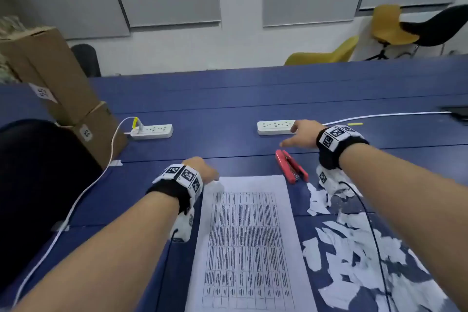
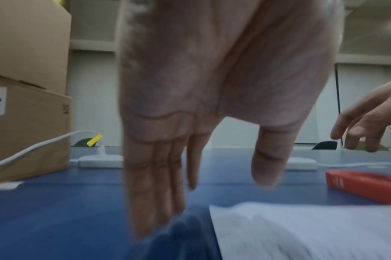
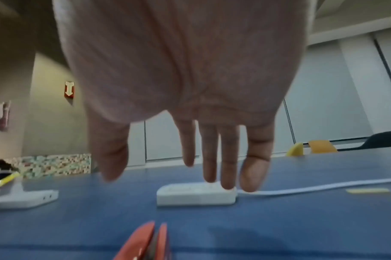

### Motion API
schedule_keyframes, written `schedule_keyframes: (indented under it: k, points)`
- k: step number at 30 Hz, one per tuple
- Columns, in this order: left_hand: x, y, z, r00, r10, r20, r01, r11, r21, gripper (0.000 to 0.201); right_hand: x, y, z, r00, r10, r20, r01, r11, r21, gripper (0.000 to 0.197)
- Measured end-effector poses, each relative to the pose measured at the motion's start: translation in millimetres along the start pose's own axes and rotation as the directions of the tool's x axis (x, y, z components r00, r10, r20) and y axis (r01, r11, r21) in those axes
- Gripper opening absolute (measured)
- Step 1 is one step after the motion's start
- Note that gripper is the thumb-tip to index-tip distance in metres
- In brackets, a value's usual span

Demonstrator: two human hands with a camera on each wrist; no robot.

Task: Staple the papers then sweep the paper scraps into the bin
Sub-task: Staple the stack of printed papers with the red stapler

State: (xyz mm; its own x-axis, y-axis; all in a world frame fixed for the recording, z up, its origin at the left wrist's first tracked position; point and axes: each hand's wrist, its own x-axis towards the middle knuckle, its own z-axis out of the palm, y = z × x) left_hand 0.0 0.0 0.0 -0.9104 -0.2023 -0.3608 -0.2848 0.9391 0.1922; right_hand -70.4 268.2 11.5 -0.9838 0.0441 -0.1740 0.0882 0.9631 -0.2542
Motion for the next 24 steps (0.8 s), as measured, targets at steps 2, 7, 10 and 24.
schedule_keyframes:
  k: [2, 7, 10, 24]
  points:
    - [-1.8, 0.1, 12.0, 0.995, -0.029, 0.091, 0.024, 0.998, 0.06, 0.058, -3.3, -2.4, 13.5, 0.995, 0.022, 0.096, -0.011, 0.994, -0.112, 0.065]
    - [-11.4, 5.9, 25.1, 0.983, 0.042, 0.181, -0.079, 0.977, 0.2, 0.056, -18.5, -15.3, 36.0, 0.964, 0.106, 0.242, -0.047, 0.97, -0.24, 0.058]
    - [-17.8, 12.5, 25.1, 0.985, 0.035, 0.169, -0.076, 0.967, 0.244, 0.057, -20.8, -20.3, 42.1, 0.968, 0.115, 0.223, -0.044, 0.953, -0.299, 0.069]
    - [-17.3, -7.9, 28.5, 0.987, -0.106, 0.124, 0.123, 0.982, -0.143, 0.081, -34.3, -28.3, 49.2, 0.973, 0.119, 0.199, -0.041, 0.933, -0.357, 0.088]
